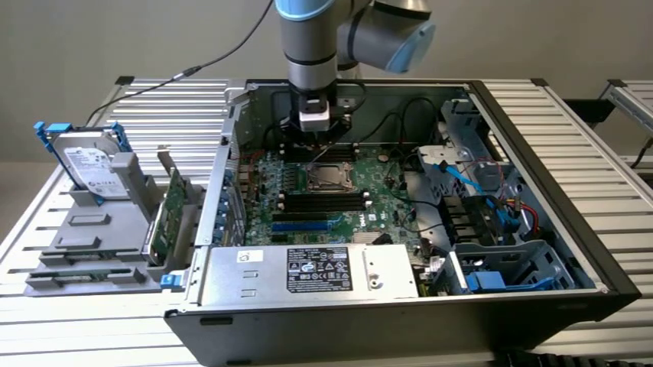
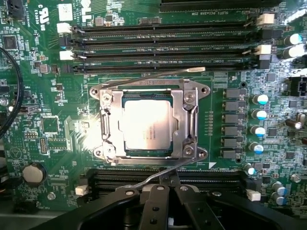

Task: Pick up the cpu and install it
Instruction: 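Install the first cpu locking lever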

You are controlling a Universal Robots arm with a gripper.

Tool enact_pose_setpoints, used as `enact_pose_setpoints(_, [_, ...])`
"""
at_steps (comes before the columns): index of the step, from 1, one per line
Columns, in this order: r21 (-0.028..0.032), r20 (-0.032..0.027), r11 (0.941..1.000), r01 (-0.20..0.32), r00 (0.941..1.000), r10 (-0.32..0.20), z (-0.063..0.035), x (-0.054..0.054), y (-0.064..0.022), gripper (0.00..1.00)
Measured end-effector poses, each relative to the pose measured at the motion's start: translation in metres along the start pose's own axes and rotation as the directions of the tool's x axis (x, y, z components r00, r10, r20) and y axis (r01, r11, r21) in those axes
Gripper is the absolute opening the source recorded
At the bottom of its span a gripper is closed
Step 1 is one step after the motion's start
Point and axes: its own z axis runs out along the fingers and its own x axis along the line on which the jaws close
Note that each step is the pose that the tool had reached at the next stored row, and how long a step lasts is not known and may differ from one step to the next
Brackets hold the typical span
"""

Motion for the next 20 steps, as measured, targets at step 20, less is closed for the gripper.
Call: enact_pose_setpoints(20, [0.0185,0.0016,0.9996,0.020,0.9998,-0.020,-0.0086,-0.020,0.0066,0.11])
